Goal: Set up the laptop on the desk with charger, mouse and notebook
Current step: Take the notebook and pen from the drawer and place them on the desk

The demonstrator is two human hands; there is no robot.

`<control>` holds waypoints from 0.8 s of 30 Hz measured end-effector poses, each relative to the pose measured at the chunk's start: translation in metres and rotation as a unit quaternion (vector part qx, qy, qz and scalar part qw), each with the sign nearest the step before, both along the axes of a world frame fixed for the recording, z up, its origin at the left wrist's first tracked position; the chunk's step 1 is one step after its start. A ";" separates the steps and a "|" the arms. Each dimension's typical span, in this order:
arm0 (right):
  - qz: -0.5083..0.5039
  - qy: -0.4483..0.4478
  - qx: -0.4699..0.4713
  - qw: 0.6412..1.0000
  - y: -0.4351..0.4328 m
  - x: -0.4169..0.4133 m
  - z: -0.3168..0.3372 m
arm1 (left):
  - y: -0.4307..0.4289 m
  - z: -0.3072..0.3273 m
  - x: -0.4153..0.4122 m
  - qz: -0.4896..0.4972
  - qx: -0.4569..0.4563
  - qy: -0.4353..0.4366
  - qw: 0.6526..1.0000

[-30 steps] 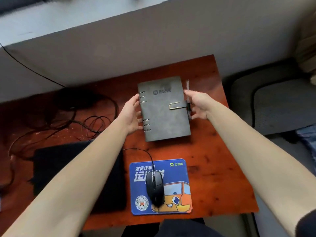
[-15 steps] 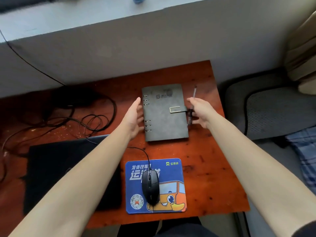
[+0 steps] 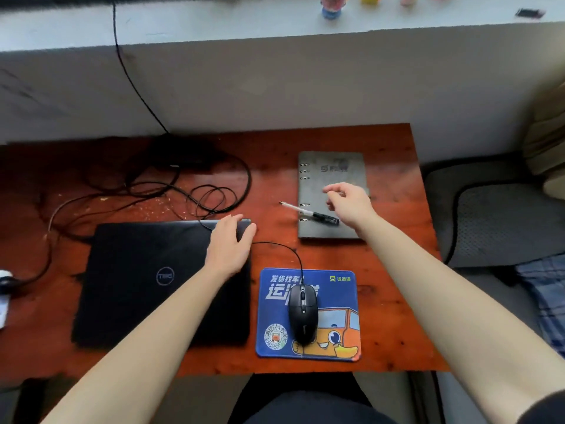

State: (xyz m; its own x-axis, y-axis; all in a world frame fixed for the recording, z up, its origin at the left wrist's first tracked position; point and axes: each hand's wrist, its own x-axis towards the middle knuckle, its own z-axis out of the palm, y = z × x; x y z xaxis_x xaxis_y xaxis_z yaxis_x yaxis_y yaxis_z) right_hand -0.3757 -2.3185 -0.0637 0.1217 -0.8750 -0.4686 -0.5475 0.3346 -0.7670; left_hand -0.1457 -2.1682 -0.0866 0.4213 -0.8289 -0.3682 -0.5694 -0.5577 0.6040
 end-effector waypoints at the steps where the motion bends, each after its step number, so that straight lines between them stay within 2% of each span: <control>1: 0.063 0.044 -0.011 0.997 0.007 0.013 -0.003 | 0.014 -0.004 0.008 -0.002 0.010 -0.031 0.999; 4: 0.218 0.187 -0.014 0.958 0.028 0.037 -0.016 | 0.046 -0.014 0.022 -0.032 0.048 -0.084 0.995; 6: 0.258 0.254 -0.058 0.931 0.045 0.040 -0.026 | 0.058 -0.022 0.026 -0.089 0.064 -0.120 0.987; 8: 0.269 0.282 -0.126 0.912 0.057 0.037 -0.034 | 0.061 -0.026 0.027 -0.120 0.067 -0.138 0.981; 11: 0.246 0.257 -0.152 0.922 0.066 0.035 -0.038 | 0.060 -0.028 0.027 -0.125 0.064 -0.151 0.978; 15: 0.235 0.245 -0.132 0.931 0.065 0.047 -0.036 | 0.063 -0.027 0.032 -0.155 0.069 -0.169 0.971; 19: 0.164 0.199 -0.100 0.961 0.053 0.075 -0.039 | 0.062 -0.021 0.040 -0.184 0.086 -0.163 0.965; 24: 0.117 0.186 -0.103 0.970 0.049 0.095 -0.051 | 0.060 -0.018 0.038 -0.184 0.108 -0.154 0.965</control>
State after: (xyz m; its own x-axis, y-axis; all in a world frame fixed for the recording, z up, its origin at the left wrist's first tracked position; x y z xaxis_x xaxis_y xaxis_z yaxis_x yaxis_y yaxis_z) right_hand -0.2809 -2.2697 -0.1149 0.1838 -0.9234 -0.3371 -0.8423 0.0288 -0.5383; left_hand -0.1077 -2.1078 -0.1046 0.2304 -0.8606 -0.4543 -0.8864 -0.3782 0.2670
